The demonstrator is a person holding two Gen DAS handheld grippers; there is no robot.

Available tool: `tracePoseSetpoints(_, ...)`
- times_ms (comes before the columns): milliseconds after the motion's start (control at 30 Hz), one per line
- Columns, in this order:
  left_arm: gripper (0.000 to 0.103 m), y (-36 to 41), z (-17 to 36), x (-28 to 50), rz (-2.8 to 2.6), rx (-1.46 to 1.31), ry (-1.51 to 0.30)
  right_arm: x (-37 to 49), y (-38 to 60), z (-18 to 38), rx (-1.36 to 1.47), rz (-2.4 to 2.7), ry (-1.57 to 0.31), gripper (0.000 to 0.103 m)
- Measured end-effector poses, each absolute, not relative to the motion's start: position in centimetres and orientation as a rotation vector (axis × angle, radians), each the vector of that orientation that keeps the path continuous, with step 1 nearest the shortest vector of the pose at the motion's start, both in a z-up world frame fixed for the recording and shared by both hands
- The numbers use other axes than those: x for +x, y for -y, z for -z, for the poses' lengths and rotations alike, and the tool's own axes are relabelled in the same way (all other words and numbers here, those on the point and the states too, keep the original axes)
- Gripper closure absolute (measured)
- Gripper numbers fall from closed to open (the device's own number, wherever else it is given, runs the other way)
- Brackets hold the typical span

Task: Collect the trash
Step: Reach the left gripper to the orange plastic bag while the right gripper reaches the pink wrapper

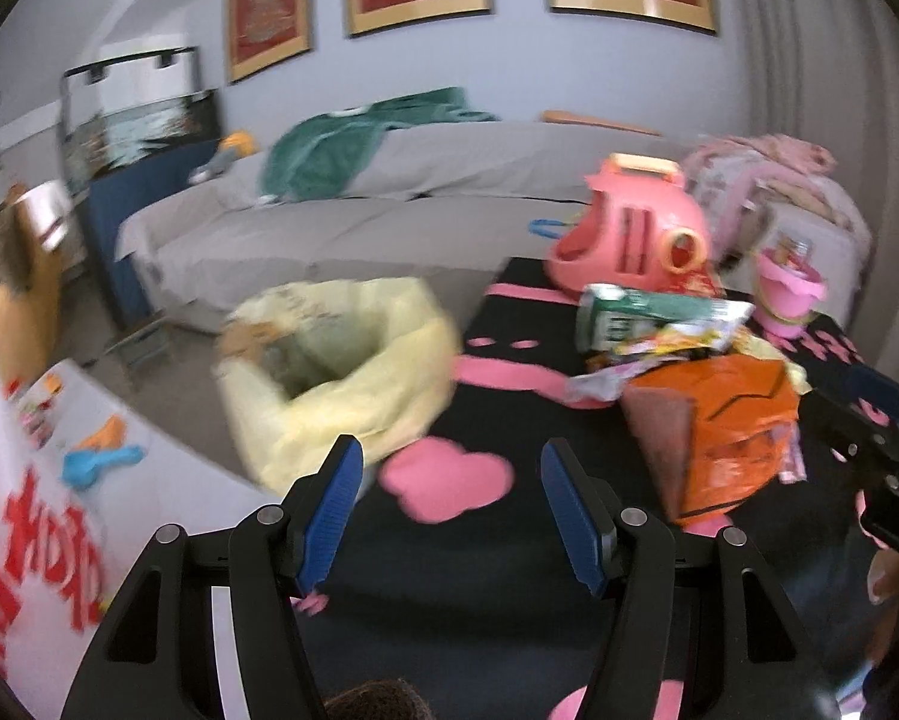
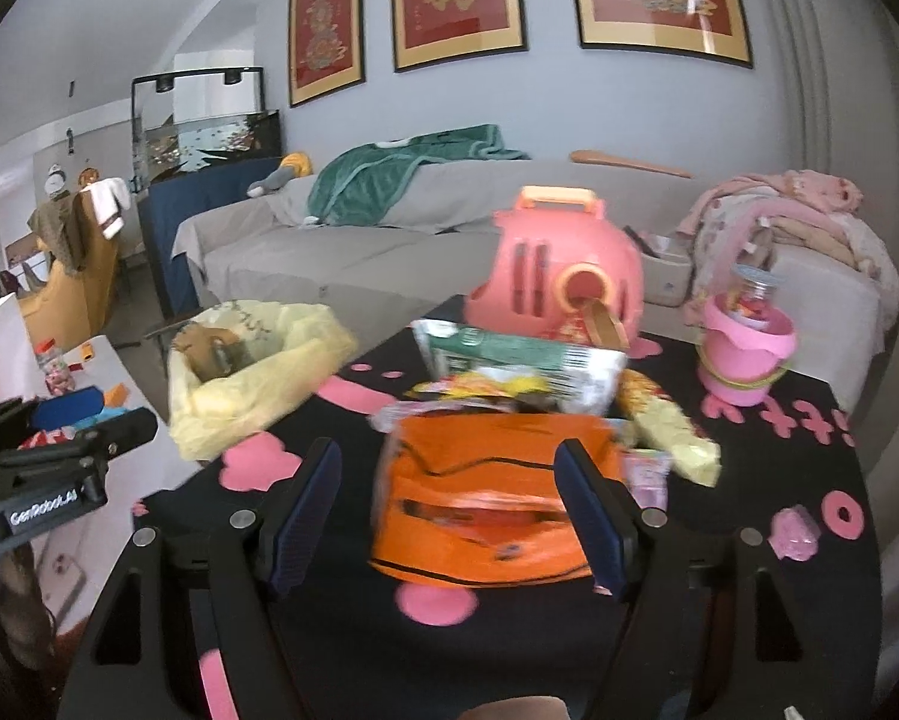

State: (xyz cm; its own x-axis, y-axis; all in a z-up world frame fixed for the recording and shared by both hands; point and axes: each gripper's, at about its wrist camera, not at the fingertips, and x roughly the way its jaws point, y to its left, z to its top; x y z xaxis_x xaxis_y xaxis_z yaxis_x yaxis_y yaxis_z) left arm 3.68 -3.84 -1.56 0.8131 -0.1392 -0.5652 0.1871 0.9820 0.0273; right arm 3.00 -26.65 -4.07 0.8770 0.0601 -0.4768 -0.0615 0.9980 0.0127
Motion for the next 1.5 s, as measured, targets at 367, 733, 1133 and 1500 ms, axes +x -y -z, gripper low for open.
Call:
tracePoseSetpoints(367,0.04,13.8,3.2,11.5,0.626,0.081,-0.727,3.2,35.6,6.0,-0.01,0.168,-0.595,0.032)
tracePoseSetpoints(733,0.04,14.4,8.8,16.1,0.603,0.019,-0.97,5.7,40.0,8.7,0.043,0.26,-0.673,0.032)
tracePoseSetpoints(1133,0.041,13.9,9.4,16.7,0.601,-0.022,-1.053,6.7,47.3,10.9,0.228,0.435,-0.744,0.032)
tracePoseSetpoints(1500,0.079,12.9,8.4,16.3,0.66,-0.068,-1.011,8.6,48.0,12.2,0.217,0.417,-0.796,0.066)
